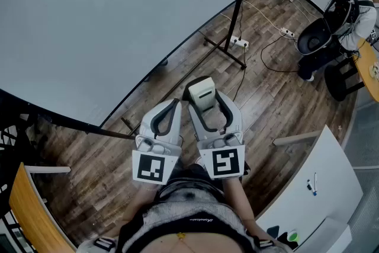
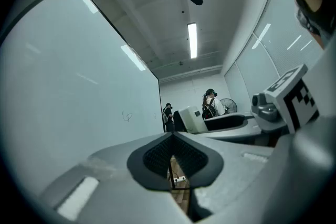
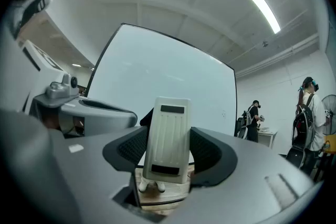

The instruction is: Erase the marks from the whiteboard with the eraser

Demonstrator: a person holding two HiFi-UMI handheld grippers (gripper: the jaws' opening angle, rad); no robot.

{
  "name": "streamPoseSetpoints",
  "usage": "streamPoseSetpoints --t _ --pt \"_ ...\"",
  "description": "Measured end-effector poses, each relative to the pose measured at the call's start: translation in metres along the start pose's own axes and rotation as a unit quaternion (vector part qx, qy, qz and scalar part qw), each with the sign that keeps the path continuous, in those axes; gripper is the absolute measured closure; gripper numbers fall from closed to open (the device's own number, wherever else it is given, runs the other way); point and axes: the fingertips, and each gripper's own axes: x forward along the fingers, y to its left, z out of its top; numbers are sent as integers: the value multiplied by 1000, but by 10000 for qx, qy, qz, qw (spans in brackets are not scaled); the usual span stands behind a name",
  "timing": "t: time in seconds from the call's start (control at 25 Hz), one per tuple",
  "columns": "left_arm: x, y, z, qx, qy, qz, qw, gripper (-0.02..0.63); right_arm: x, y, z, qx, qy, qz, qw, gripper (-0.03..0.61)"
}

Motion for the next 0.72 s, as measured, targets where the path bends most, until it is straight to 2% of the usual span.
streamPoseSetpoints --t 0.36,0.72 --pt "-1 -3 -15 44 201 261 9994 611 2 1 -10 87 -58 374 9992 319" --pt "29 42 -29 -138 163 416 9989 611 58 2 -12 113 -149 580 9981 325"
